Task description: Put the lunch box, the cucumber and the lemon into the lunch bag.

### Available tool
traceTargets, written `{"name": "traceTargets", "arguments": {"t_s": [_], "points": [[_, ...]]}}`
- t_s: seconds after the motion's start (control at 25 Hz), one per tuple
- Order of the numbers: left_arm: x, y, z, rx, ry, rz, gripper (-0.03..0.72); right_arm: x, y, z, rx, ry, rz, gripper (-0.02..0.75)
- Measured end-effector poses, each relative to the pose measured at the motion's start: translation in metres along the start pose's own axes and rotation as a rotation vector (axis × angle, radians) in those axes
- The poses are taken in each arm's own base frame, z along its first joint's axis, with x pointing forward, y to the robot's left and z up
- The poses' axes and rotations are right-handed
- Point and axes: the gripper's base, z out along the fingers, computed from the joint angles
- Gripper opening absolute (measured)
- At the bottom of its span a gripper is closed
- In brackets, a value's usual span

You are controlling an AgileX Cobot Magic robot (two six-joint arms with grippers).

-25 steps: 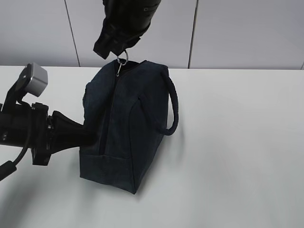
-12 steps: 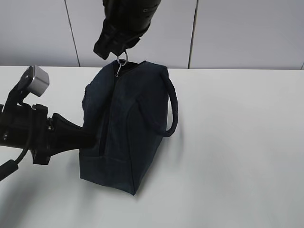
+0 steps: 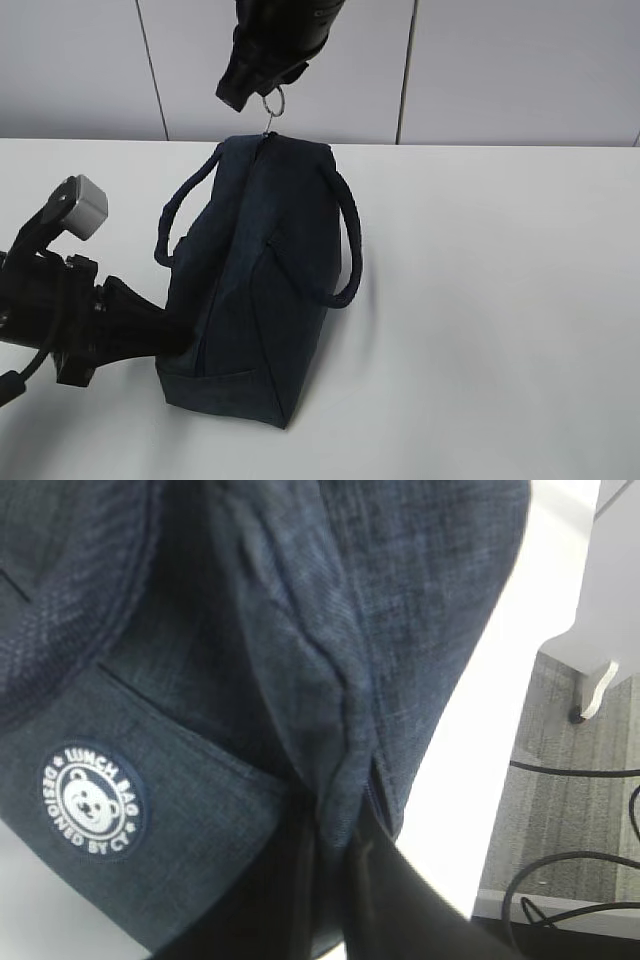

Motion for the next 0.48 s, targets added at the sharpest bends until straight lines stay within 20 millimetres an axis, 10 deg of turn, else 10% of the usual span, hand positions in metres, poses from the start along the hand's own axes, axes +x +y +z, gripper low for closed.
{"name": "traceTargets", "arguments": {"t_s": [0.48], "points": [[0.002, -0.004, -0.002, 0.021, 0.035, -0.053, 0.000, 0.006, -0.015, 0.017, 0.024, -0.014, 0.031, 0.000]]}}
